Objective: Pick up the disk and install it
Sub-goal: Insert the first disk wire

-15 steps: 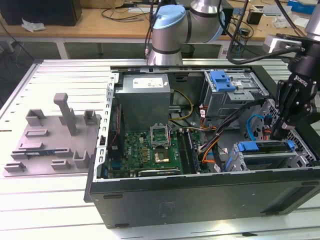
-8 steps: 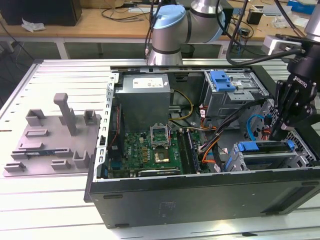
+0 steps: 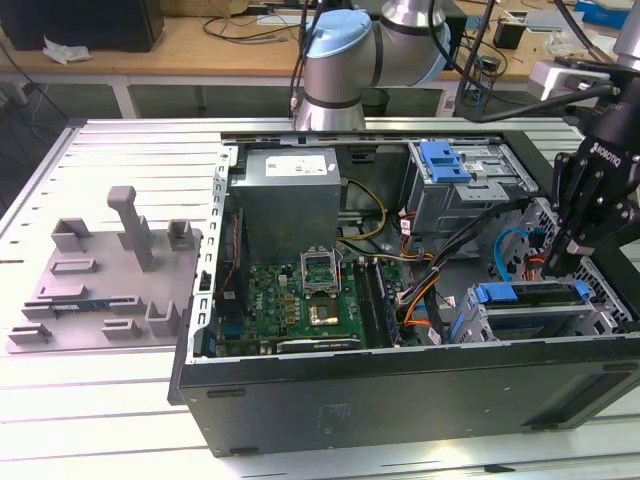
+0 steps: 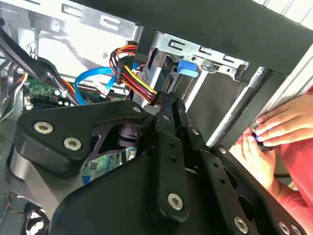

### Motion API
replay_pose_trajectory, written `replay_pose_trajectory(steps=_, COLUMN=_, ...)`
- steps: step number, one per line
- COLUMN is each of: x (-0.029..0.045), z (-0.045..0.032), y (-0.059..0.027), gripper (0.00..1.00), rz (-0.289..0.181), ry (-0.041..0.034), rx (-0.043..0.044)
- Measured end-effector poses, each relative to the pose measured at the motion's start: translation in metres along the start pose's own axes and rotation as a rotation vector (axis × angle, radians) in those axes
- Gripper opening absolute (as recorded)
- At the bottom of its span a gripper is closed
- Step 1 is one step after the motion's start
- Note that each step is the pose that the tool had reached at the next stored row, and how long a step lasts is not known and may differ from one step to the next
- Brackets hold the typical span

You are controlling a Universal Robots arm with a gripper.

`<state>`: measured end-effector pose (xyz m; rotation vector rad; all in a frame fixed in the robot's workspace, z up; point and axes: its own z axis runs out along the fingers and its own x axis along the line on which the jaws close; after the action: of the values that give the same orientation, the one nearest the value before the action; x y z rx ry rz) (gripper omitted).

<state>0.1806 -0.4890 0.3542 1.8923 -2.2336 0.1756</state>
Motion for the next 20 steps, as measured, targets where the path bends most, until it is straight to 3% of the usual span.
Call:
replay_pose_trajectory(steps=4, x=0.0016, z=-0.0018, y=0.0009, gripper=0.17, rz=-0.038, ry=-0.0011, rx=0.009)
replay_pose_trajectory(steps=6, x=0.0039, z=-0.0011, y=0.0017, gripper=0.17, rz=-0.054, ry=-0.0121, rx=0.011)
replay_pose_trajectory(steps=7, x=0.0065, z=-0.0003, y=0.002, gripper=0.17, rz=-0.059, ry=-0.0239, rx=0.0106)
replay_pose_trajectory(steps=8, x=0.0104, z=0.0009, y=0.0018, gripper=0.17, rz=-0.065, ry=-0.0462, rx=0.0086)
replay_pose_trajectory(steps=10, x=0.0131, z=0.0017, y=0.0014, gripper=0.17, rz=-0.069, ry=-0.0674, rx=0.0068)
replay_pose_trajectory(steps=12, x=0.0168, z=0.0032, y=0.0007, gripper=0.17, rz=-0.076, ry=-0.0962, rx=0.0044)
replay_pose_trajectory(steps=13, x=0.0187, z=0.0043, y=0.0004, gripper=0.17, rz=-0.08, ry=-0.1068, rx=0.0038)
replay_pose_trajectory(steps=16, x=0.0224, z=0.007, y=-0.0004, gripper=0.17, rz=-0.094, ry=-0.1276, rx=0.0034)
replay_pose_trajectory(steps=20, x=0.023, z=0.008, y=-0.0007, gripper=0.17, rz=-0.11, ry=-0.139, rx=0.0046)
